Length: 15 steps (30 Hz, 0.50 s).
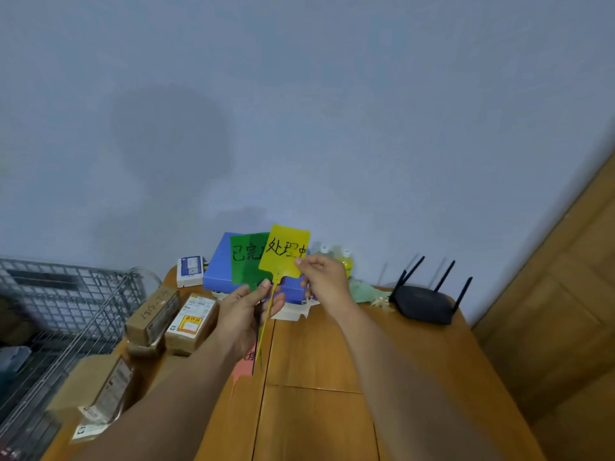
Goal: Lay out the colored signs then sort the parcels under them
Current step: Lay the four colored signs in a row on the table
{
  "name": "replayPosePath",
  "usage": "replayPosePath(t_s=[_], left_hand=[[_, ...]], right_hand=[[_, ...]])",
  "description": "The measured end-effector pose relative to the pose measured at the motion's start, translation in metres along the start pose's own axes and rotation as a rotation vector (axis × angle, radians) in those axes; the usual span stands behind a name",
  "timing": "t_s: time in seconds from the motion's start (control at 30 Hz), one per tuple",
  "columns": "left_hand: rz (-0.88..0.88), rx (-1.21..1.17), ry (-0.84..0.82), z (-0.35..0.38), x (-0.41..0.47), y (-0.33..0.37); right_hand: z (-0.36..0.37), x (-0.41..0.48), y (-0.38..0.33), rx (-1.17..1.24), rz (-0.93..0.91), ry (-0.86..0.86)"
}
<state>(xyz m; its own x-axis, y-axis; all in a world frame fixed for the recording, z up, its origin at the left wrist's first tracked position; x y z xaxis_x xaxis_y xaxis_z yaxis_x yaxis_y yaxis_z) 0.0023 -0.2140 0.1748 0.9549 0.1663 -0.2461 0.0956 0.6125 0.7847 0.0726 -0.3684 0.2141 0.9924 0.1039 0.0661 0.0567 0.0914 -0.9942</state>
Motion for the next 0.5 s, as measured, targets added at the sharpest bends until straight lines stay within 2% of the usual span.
replayPosePath(t_s=[0.13,0.27,0.5], left_hand=[[0.014,0.034,-0.011,0.016,-0.009,-0.003],[0.020,0.043,0.021,0.016,-0.014,-0.014],[0.023,0.092,0.133,0.013,-0.009,-0.068]], right_hand=[[-0.041,-0.001,-0.014,0.082,-0.005,0.079],[-0.086,0.000,0.005,0.135,0.056,0.151],[-0.154,0.005,0.119,-0.026,0.272,0.199]])
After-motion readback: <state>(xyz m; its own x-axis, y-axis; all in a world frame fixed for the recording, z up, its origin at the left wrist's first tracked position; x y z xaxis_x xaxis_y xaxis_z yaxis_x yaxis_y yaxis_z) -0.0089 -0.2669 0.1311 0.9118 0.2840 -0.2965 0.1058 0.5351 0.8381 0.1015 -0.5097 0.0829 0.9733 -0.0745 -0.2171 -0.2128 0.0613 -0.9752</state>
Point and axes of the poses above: each hand's wrist, its own x-axis towards the middle knuckle, its own z-axis out of the palm, y = z × x, the point moved 3 cm from there along x, towards the middle knuckle, and after that the axes turned 10 degrees about x, right-handed, at the moved point
